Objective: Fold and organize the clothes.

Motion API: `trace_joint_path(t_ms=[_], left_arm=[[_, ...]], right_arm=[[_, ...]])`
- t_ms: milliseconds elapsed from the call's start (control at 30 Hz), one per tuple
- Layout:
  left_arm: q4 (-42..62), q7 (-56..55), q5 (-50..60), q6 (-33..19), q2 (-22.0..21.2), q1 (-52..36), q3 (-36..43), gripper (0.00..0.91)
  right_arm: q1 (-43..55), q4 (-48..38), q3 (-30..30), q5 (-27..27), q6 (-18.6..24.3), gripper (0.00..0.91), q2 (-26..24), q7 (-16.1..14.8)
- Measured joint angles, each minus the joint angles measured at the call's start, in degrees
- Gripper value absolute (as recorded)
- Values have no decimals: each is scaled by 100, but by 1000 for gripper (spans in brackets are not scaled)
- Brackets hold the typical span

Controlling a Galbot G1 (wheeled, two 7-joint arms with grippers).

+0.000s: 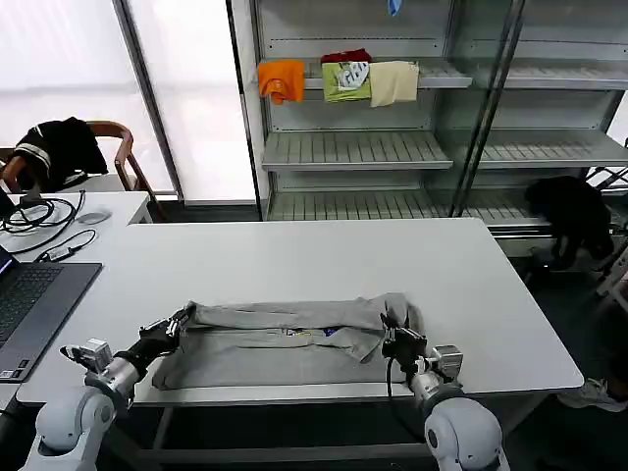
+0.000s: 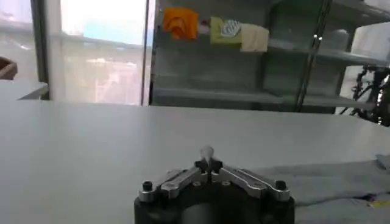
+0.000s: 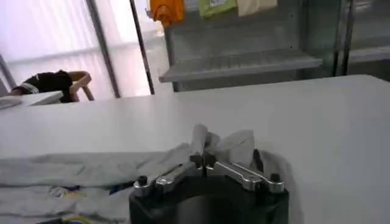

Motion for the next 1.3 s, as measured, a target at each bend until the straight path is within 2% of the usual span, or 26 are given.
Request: trace_joint_path(t_ms=[433,467,500,533,1000,1133,1300], left_arm=[[-79,-3,13,53,52,265,-149,10],[-93,4,24,53,43,288,-152,10],[-106,14,38,54,34,311,-158,302],[-127,22,54,54,28,334,-163,907],[-327,-170,505,63,-83,498,-248,907],[-448,-396,661,39,-174,582,-250,907],[-604,-780,909,-42,-346,723,-163,897]], right_arm=[[-269,39,45,-134,19,0,-108,-53],[-284,27,40,-169,32,50,-102,-65],[-299,17,34,-206,42,907,-93,-76],[-312,10,29,-250,51,907,-87,-82],[-419,-129,92,-1420,443,907,56,98],[-368,-91,209,-1401,663,907,95,183],[-234,15,348,-966,1080,907,150,279]])
